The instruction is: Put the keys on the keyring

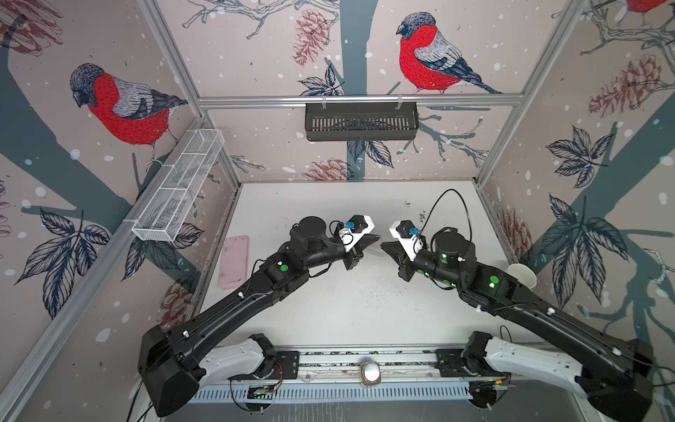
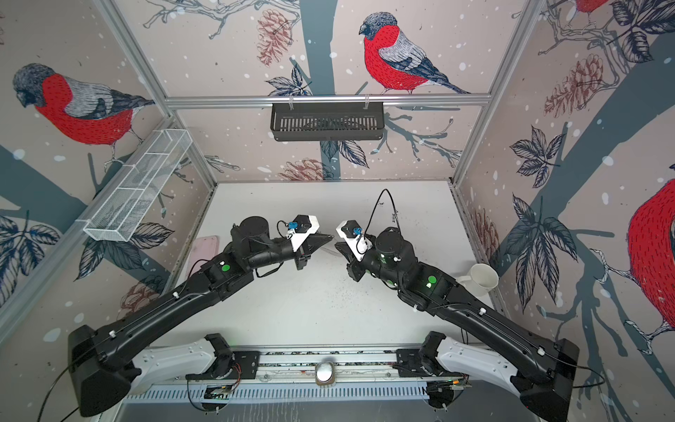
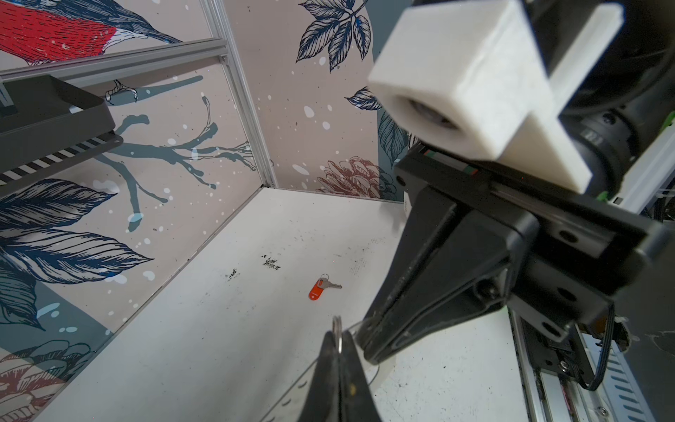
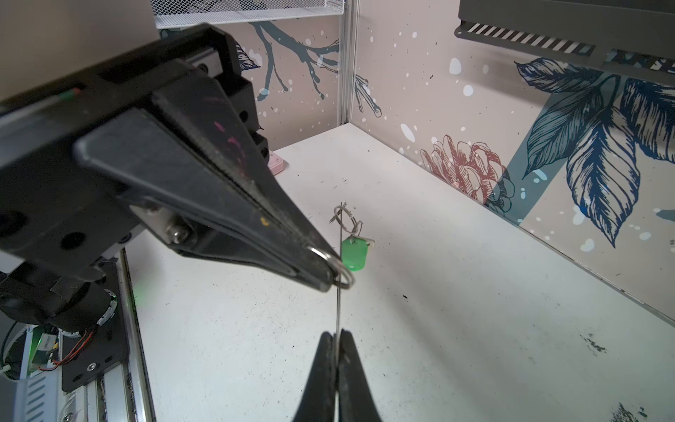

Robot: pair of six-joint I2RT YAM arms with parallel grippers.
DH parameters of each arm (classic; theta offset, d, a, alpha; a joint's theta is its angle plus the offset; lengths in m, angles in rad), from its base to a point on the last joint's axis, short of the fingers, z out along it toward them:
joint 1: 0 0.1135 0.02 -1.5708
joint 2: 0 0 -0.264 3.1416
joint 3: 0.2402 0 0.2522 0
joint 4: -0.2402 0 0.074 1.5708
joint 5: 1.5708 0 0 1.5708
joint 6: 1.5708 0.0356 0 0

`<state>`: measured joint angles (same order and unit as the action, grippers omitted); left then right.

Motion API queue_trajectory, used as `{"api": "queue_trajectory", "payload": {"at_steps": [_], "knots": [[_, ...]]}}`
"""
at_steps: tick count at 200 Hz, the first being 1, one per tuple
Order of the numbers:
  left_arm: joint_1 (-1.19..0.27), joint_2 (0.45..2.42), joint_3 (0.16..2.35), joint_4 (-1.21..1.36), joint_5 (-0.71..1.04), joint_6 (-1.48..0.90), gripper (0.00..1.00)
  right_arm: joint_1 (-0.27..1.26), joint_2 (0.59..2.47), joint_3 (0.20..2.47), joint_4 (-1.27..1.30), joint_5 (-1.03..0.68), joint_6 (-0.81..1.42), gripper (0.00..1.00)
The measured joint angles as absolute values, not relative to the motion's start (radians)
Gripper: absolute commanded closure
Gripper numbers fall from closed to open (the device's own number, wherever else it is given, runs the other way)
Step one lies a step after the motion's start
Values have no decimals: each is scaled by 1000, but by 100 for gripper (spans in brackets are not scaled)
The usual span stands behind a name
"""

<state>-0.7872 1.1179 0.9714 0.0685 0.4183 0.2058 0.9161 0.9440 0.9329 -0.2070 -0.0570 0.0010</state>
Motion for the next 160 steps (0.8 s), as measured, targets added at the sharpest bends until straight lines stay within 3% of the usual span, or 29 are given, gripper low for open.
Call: {"api": "queue_trajectory", "payload": {"at_steps": [54, 106, 160], "knots": [[-787, 1105, 962, 69, 414, 206, 87, 922, 949, 937, -208, -57, 0, 100], [-787, 1092, 951, 70, 396, 206, 94, 928, 950, 939, -208, -57, -3, 100], [-787, 1080, 941, 70, 389, 205, 94, 929, 950, 939, -207, -58, -3, 100]]}}
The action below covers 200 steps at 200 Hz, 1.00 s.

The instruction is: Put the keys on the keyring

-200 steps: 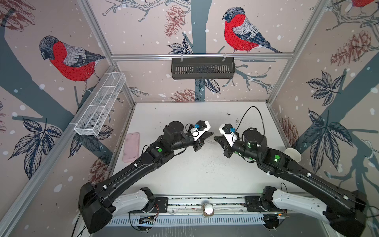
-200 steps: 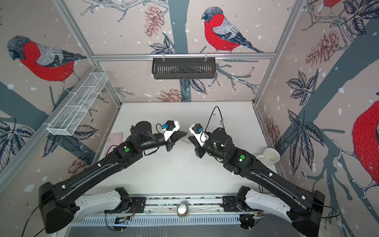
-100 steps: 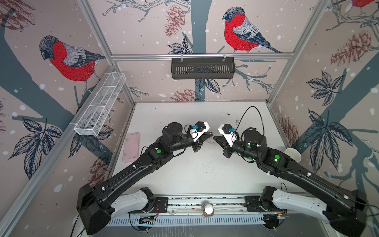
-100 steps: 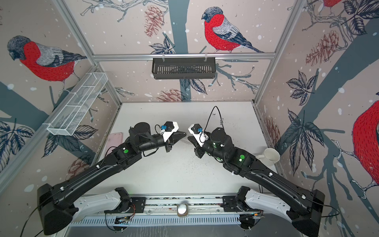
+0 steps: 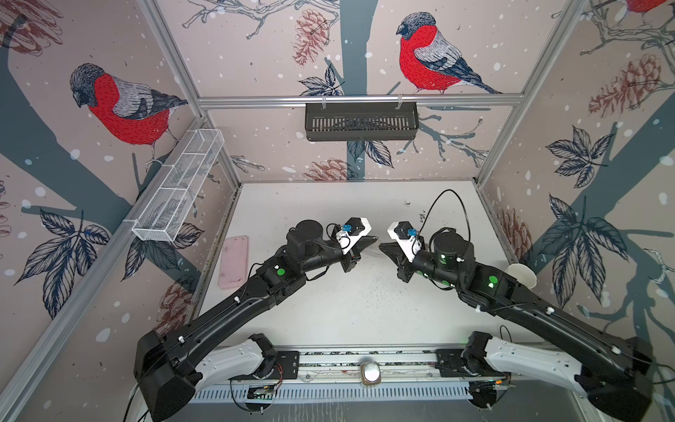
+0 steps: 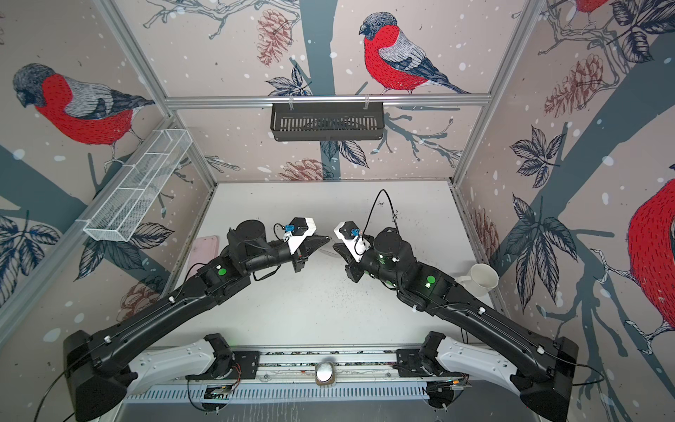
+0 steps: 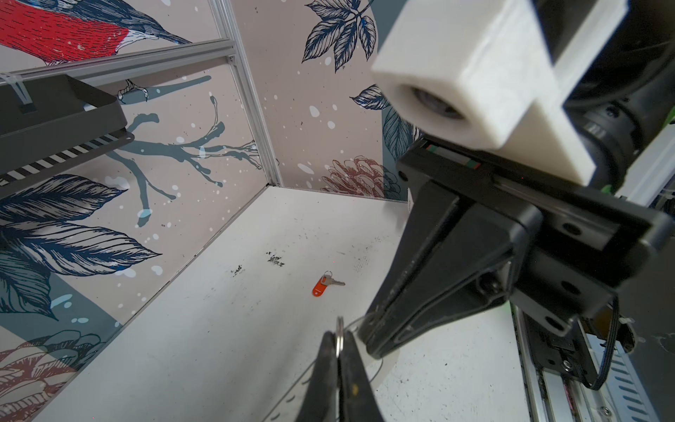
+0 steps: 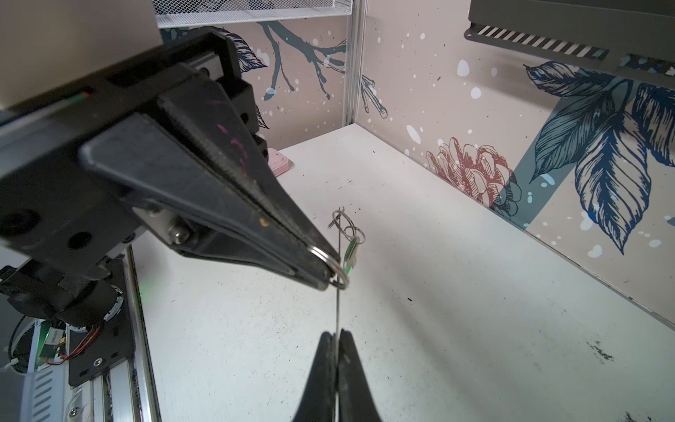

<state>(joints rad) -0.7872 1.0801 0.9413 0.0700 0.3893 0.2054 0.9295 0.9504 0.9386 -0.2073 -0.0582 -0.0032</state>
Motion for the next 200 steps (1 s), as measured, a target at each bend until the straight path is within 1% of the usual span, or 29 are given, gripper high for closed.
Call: {"api": "queue_trajectory", "payload": {"at_steps": [40, 67, 136, 170, 200], "knots": [[-787, 1077, 937, 70, 382, 206, 91, 929, 949, 939, -207, -57, -3, 100], [-787, 1074, 935, 70, 381, 205, 96, 929, 949, 939, -207, -58, -3, 100], [-787, 1068, 929, 70, 382, 205, 96, 929, 949, 939, -206, -61, -2, 100], [-787, 1058, 923, 70, 380, 205, 92, 929, 949, 939, -204, -65, -2, 100], [-787, 1052, 921, 70, 366, 205, 91, 929, 949, 939, -203, -67, -2, 100]]}}
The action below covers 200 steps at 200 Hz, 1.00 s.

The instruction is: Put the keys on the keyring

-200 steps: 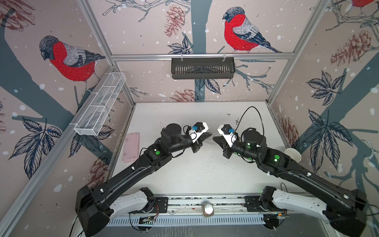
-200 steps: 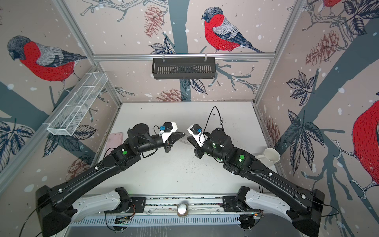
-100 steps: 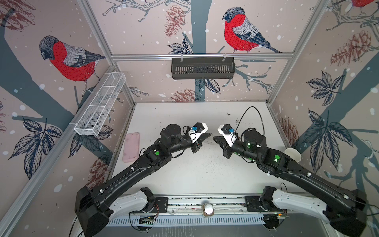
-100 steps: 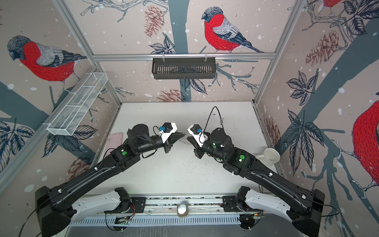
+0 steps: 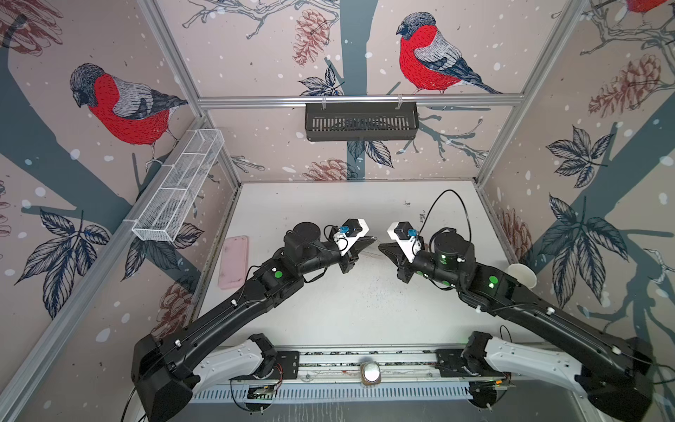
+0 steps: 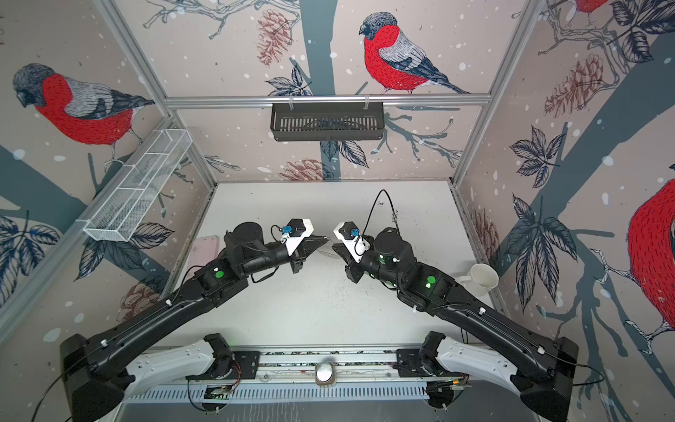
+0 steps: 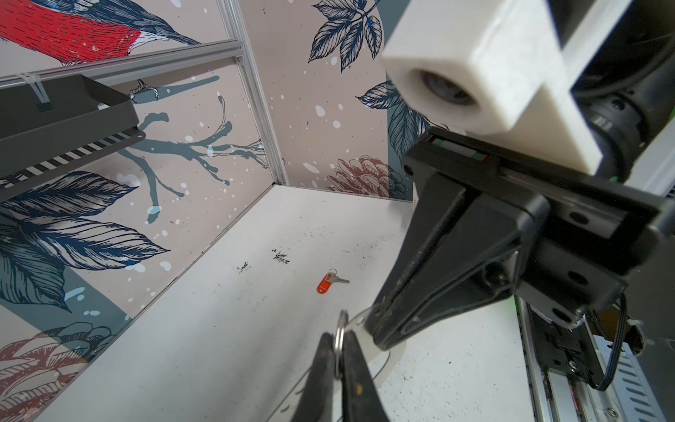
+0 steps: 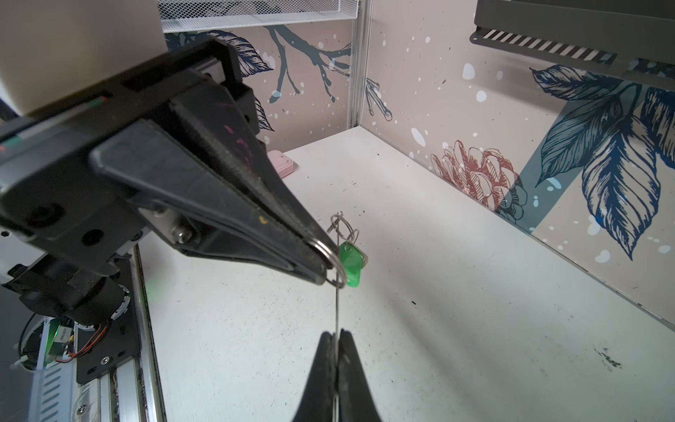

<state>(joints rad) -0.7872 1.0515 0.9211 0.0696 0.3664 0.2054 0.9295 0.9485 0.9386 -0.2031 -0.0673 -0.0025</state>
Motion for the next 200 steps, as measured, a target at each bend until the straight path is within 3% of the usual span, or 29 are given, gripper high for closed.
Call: {"api": "queue_trajectory", "payload": {"at_steps": [55, 127, 152, 200], "knots": [[-787, 1047, 916, 69, 364, 205, 91, 929, 948, 939, -203, -67, -2, 100], [-787, 1042, 908, 71, 367, 206, 100, 929, 950, 938, -203, -75, -2, 100], [-787, 1038, 904, 71, 368, 206, 100, 931, 955, 937, -201, -85, -2, 73], [-787, 1057, 918, 54, 375, 217, 100, 938, 920, 923, -200, -110, -7, 63]]}}
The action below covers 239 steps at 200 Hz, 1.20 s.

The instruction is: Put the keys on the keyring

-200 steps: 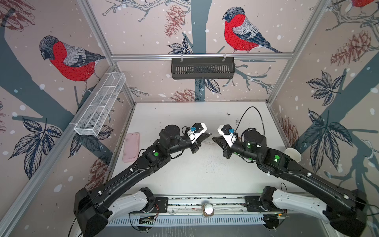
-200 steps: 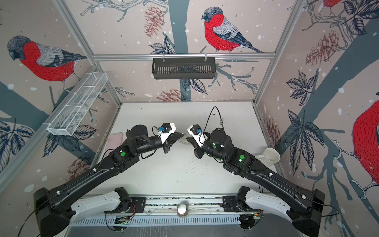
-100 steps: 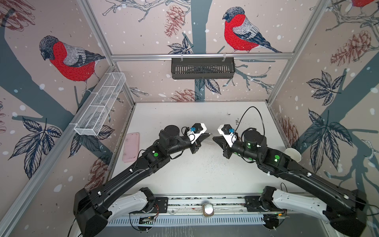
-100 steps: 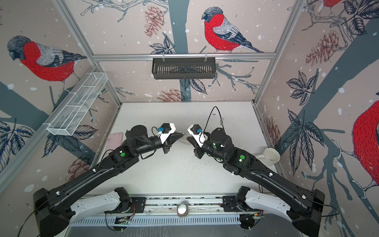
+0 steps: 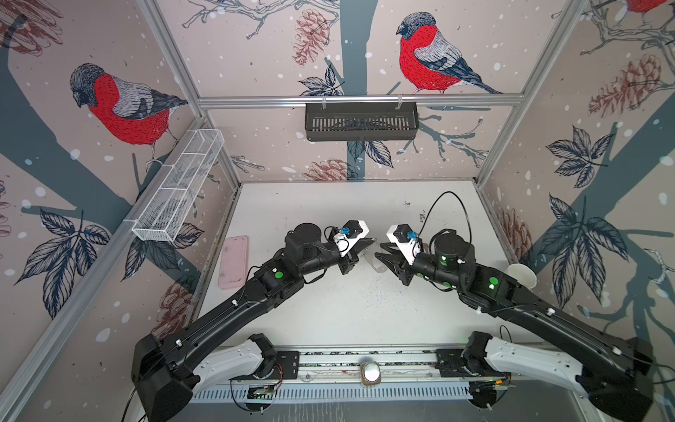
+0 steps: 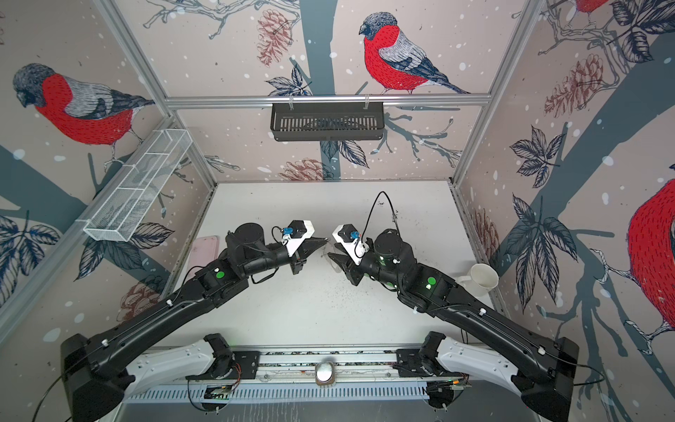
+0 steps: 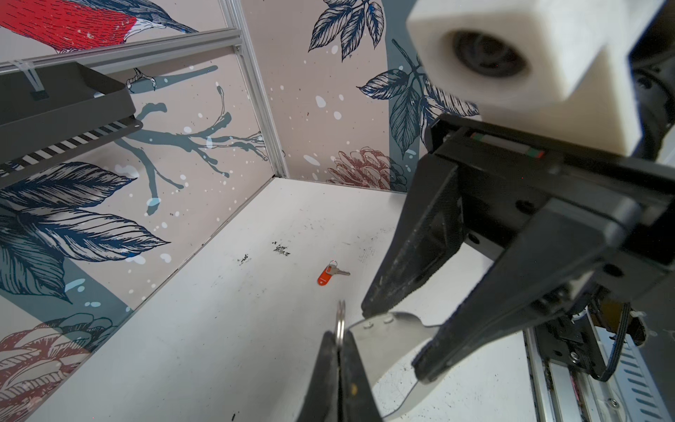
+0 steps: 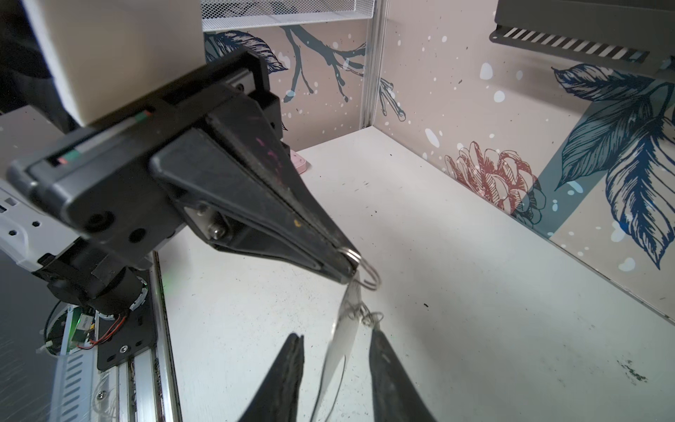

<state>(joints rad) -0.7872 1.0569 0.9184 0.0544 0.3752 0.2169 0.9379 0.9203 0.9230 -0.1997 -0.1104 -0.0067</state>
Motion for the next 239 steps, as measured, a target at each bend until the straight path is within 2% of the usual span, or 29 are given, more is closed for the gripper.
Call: {"api": "queue_trajectory", "payload": {"at_steps": [60, 84, 127, 239], "knots": [[-787, 1069, 944, 21, 421, 244, 100, 939, 817, 916, -173, -111, -26, 63], [-787, 1081, 953, -6, 450, 254, 100, 935, 826, 924, -173, -101, -32, 71], [-787, 1104, 976, -36, 498, 262, 100, 935, 898, 951, -187, -101, -56, 78], [-787, 1103, 978, -65, 523, 288, 100, 888, 935, 971, -212, -164, -85, 79]]}}
